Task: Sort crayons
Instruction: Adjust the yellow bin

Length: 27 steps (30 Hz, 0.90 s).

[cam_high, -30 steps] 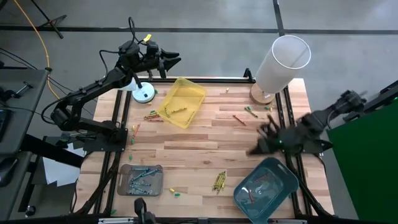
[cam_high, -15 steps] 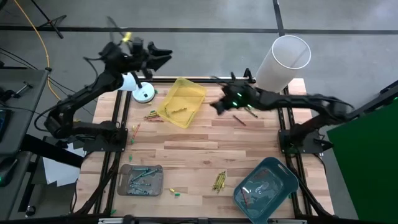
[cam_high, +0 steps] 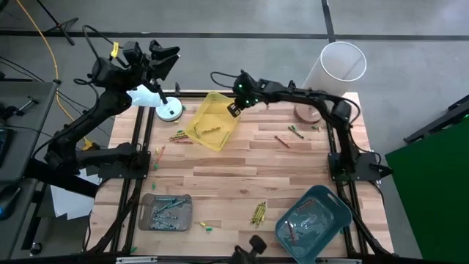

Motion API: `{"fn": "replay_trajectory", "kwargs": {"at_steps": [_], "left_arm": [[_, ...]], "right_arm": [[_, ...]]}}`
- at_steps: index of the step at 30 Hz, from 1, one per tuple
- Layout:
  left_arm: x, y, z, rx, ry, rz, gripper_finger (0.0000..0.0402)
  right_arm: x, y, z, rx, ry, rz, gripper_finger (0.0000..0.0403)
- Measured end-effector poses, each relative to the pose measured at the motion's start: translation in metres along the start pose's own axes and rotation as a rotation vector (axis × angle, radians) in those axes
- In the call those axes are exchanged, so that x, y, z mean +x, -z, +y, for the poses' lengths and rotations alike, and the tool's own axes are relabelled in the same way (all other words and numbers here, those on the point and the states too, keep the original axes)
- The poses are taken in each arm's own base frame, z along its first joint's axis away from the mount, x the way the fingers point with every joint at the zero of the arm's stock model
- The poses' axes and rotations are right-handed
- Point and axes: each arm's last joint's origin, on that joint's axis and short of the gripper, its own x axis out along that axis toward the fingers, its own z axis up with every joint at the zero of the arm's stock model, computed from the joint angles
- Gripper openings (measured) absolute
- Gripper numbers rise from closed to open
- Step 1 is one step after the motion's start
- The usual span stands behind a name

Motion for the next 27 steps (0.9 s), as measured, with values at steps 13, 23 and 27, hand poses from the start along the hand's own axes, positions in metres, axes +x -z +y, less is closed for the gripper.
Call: {"fn": "replay_trajectory", "kwargs": {"at_steps": [13,23,27], "left_arm": [[0.000,0.006,0.004,-0.050,-0.033,0.049,0.0161],[0.000,0.007,0.004,-0.050,-0.038,0.057,0.0161],[0.000,0.007,0.004,-0.051,-0.025,0.068,0.0161]], "right_arm": [[0.015,-0.006,-0.017,-0.054,0.012,0.267,0.0000],[0.001,0.014,-0.023,-0.064,0.064,0.506,0.0000],[-0.009,0.022,-0.021,-0.063,0.067,0.611,0.0000]]}}
